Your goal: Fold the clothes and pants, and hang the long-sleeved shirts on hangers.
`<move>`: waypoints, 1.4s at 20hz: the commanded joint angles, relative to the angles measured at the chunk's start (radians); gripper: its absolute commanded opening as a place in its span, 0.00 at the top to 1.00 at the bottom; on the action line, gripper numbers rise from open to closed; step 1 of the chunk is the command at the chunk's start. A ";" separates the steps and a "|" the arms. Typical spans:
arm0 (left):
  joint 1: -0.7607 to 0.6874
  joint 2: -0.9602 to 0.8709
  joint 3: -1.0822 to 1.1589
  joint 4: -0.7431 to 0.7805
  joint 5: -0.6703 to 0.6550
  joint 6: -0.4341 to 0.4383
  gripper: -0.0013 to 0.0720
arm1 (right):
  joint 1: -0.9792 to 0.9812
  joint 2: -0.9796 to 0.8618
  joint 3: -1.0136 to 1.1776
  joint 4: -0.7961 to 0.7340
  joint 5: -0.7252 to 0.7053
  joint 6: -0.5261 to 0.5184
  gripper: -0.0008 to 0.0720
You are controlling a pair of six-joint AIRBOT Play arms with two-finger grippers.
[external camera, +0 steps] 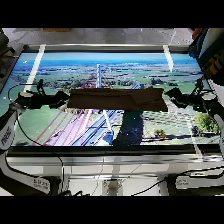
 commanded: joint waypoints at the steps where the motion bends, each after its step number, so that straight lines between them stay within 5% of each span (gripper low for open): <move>1: -0.034 -0.086 0.068 0.004 -0.037 0.000 0.15 | -0.009 0.000 0.001 -0.009 0.140 -0.039 0.05; 7: -0.142 -0.142 0.119 0.019 0.058 0.000 0.32 | 0.051 0.002 0.001 -0.008 0.223 -0.105 0.05; 10: -0.189 -0.142 0.134 0.019 0.121 0.001 0.97 | 0.135 0.002 0.001 -0.008 0.200 -0.133 0.05; 15: -0.193 -0.068 0.201 0.132 0.051 0.000 0.97 | 0.256 0.002 0.058 0.003 0.108 -0.132 0.08; 16: -0.190 -0.032 0.211 0.192 0.022 0.000 0.97 | 0.280 0.002 0.085 0.013 0.096 -0.132 0.27; 18: -0.182 0.061 0.216 0.291 -0.040 0.001 0.97 | 0.338 0.002 0.132 0.024 0.061 -0.133 0.87; 19: -0.179 0.112 0.216 0.326 -0.078 0.001 0.97 | 0.374 0.002 0.148 0.024 0.030 -0.133 0.97; 22: -0.169 0.256 0.216 0.394 -0.178 0.000 0.97 | 0.517 -0.001 0.158 0.005 -0.108 -0.118 0.97; 28: -0.158 0.511 0.216 0.404 -0.253 0.000 0.97 | 0.809 -0.105 0.201 -0.003 -0.298 0.073 0.97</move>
